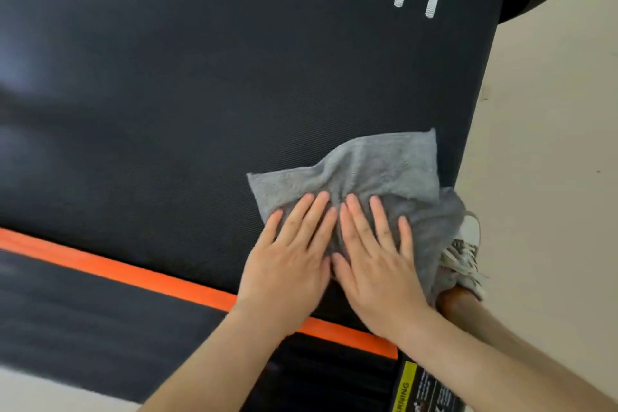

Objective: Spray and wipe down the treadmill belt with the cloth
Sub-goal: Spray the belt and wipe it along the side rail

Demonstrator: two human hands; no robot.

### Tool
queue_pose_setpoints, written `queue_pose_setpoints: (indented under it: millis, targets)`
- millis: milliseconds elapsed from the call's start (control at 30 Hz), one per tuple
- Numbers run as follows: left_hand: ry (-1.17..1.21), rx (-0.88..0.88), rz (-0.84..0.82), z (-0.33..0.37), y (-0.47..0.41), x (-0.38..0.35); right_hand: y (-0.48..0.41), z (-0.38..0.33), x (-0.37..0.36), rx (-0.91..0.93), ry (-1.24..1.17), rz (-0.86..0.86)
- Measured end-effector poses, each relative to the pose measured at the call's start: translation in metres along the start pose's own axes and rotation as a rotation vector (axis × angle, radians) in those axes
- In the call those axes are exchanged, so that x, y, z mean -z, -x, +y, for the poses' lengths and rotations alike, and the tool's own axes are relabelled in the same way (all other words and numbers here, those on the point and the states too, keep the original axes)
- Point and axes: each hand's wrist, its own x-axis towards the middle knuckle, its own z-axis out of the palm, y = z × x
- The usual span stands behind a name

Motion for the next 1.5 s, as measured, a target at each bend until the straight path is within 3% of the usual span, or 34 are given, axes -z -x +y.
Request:
queue_pose_setpoints:
  millis: [234,367,434,667,868,968,1134,1201,1301,1401,1502]
  targets:
    - [-0.023,0.39,-0.092,-0.096,0.078,0.013,-0.06,-0.118,-0.011,0.307,-0.002,-0.137]
    - [0.023,0.55,-0.067,-0.085,0.077,0.005,-0.068,-0.121,-0.01,0.364,0.037,-0.161]
    - [0.055,0.547,-0.025,-0.057,0.072,-0.002,-0.053,-0.093,-0.007,0.385,0.06,-0.159]
    - [0.27,0.446,-0.107,0.079,0.042,-0.013,0.021,0.032,0.015,0.374,0.246,-0.23]
    - [0.307,0.371,-0.028,0.081,0.037,-0.013,0.03,0.048,0.027,0.188,0.265,-0.266]
    - [0.265,0.304,0.044,0.053,0.033,-0.015,0.002,0.029,0.026,0.128,0.209,-0.223]
    - [0.184,0.541,0.216,-0.058,0.0,0.008,-0.114,-0.062,0.028,0.233,0.144,-0.157]
    - [0.107,0.571,0.222,-0.11,0.015,0.011,-0.138,-0.113,0.02,0.249,0.102,-0.127]
    - [0.044,0.576,0.099,-0.174,0.067,0.017,-0.142,-0.18,-0.002,0.338,0.077,-0.067]
    - [0.146,0.529,0.092,-0.207,0.098,0.023,-0.143,-0.205,-0.013,0.491,0.117,-0.116]
    - [0.467,0.672,0.279,-0.233,0.094,0.043,-0.163,-0.197,-0.007,0.685,0.176,-0.175]
